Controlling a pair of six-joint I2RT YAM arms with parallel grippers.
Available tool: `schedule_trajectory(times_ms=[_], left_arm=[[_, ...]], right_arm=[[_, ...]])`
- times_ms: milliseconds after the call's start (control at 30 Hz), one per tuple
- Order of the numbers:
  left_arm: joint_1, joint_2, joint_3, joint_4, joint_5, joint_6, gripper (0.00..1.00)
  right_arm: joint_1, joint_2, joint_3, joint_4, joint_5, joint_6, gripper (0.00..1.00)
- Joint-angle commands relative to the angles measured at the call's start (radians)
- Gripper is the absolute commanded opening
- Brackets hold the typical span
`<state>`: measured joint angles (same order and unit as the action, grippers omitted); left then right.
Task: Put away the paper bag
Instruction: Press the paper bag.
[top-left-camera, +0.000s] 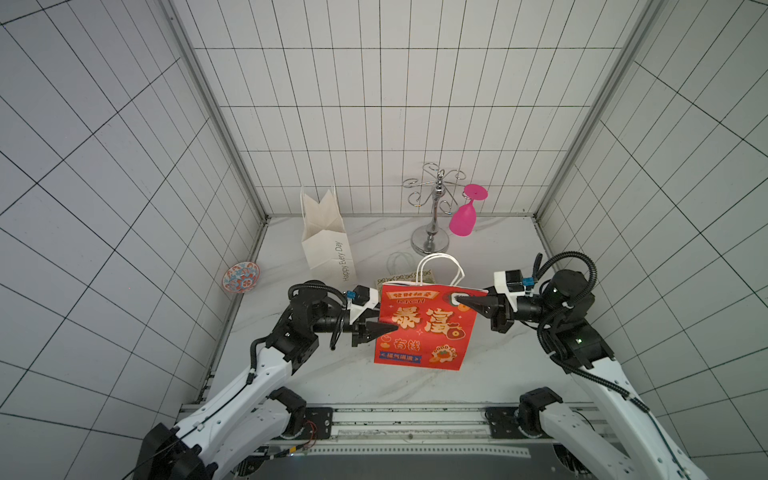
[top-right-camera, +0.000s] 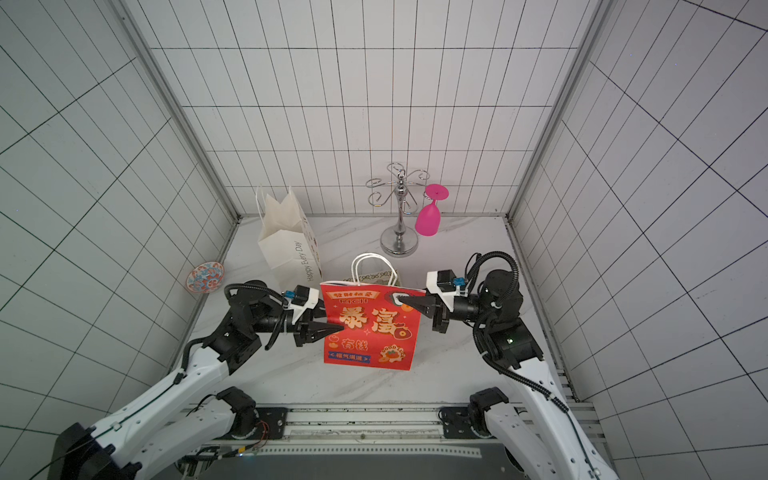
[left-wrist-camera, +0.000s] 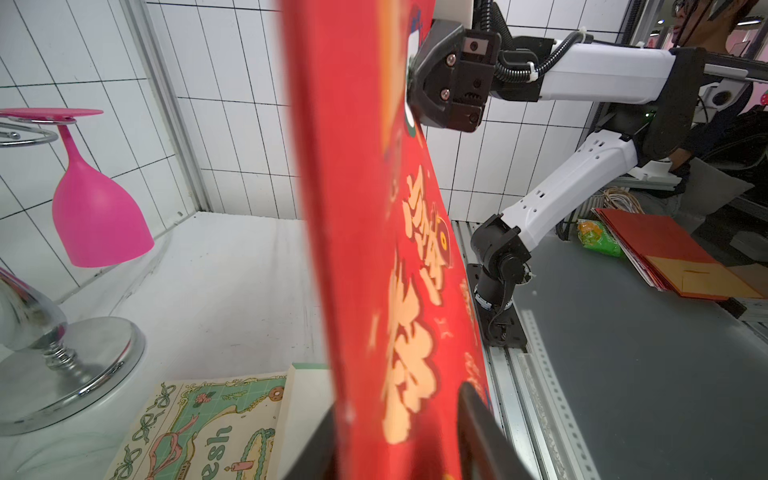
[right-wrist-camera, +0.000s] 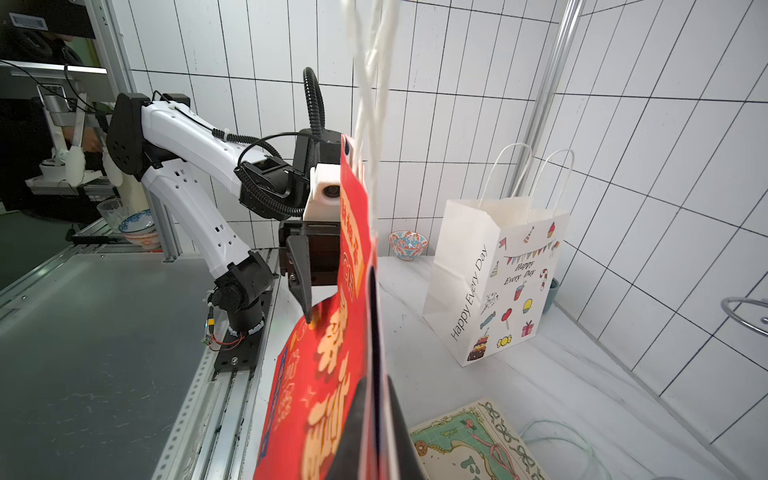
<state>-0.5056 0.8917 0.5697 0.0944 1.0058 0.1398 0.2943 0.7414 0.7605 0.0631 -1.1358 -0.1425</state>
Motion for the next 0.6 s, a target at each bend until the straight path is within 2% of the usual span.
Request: schedule_trajectory(times_ms=[0,67,133,167,267,433,467,567], left_arm=[[0.003,-0.002,0.0,-0.026,-0.026,0.023,0.79],[0.003,0.002,-0.004,-0.027,-0.015,0.027,0.84],[0.002,0.005,-0.004,-0.037,0.002,0.039,0.82],[0.001,0.004,-0.003,-0.038,0.009,0.044,0.78],[0.001,0.003,0.0,-0.045,0.012,0.059,0.52],[0.003,0.006,0.008,-0.062,0.013,0.079,0.24],[0.003,0.006,0.009,-0.062,0.013,0.079,0.22],[0.005,0.003,0.012,-0.062,0.0,0.077,0.23]], right_arm=[[-0.007,-0.023,0.09,0.05,0.0,0.01,0.0],[-0.007,-0.03,0.087,0.079,-0.003,0.032,0.0],[-0.007,-0.034,0.082,0.112,-0.005,0.056,0.0],[-0.007,-0.037,0.082,0.118,-0.003,0.058,0.0],[-0.007,-0.04,0.08,0.118,-0.001,0.058,0.0],[-0.007,-0.048,0.077,0.111,0.007,0.057,0.0],[-0.007,-0.048,0.079,0.107,0.008,0.054,0.0],[-0.007,-0.048,0.084,0.08,0.011,0.038,0.0]])
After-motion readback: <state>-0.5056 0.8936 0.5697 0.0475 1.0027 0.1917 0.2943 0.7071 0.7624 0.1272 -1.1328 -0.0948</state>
